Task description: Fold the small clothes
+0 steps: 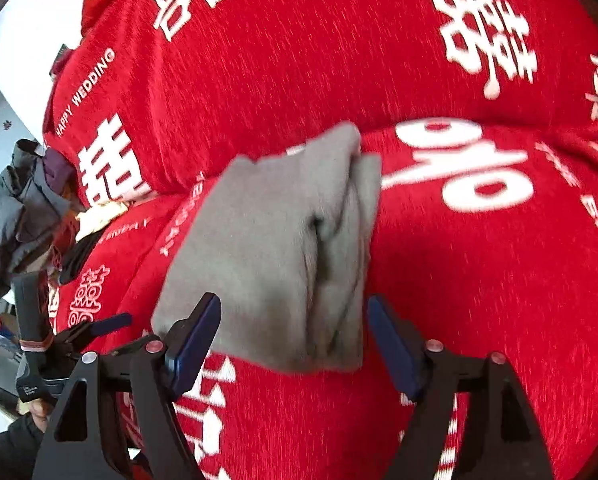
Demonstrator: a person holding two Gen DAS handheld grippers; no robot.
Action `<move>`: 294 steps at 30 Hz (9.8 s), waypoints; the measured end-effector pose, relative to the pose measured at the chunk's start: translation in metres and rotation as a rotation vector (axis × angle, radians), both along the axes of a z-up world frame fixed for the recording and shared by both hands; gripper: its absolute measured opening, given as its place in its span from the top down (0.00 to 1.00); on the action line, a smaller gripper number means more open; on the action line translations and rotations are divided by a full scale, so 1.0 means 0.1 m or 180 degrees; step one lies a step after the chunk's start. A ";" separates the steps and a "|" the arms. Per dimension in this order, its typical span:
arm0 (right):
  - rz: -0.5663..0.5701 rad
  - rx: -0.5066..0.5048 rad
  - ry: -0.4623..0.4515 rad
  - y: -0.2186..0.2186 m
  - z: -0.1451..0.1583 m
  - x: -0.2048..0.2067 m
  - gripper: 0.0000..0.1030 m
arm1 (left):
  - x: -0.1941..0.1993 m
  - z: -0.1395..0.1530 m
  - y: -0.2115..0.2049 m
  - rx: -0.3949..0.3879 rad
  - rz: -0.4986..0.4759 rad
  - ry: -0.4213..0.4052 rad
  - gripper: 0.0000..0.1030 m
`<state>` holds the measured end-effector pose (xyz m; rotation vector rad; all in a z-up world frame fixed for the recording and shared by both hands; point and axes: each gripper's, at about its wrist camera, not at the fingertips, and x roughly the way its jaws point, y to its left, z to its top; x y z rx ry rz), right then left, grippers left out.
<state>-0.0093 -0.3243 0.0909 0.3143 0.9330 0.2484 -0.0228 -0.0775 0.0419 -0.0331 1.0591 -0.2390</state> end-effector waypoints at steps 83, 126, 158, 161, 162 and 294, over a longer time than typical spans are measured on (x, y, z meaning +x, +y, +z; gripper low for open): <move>0.0135 -0.0901 0.0350 -0.16 -0.32 1.98 0.25 | 1.32 -0.04 -0.42 0.0011 0.0404 0.0166 0.01; 0.0009 -0.1442 0.0598 -0.37 -0.20 -0.29 0.18 | 0.09 -0.07 0.56 0.0407 0.0116 0.0103 0.01; 0.0375 0.0455 0.0851 0.00 -0.74 1.56 0.03 | 1.78 -0.41 -0.56 -0.0514 -0.0106 0.0645 0.11; 0.0448 0.0357 0.0873 0.12 -0.67 1.51 0.49 | 1.76 -0.35 -0.45 -0.0606 -0.0038 0.0652 0.31; 0.0444 0.0407 0.0838 0.12 -0.62 1.48 0.52 | 1.74 -0.31 -0.40 -0.0617 -0.0059 0.0650 0.43; 0.1626 -0.1558 -0.0371 1.76 0.18 -1.12 0.22 | -0.49 0.23 0.90 0.0650 0.0122 -0.0206 0.00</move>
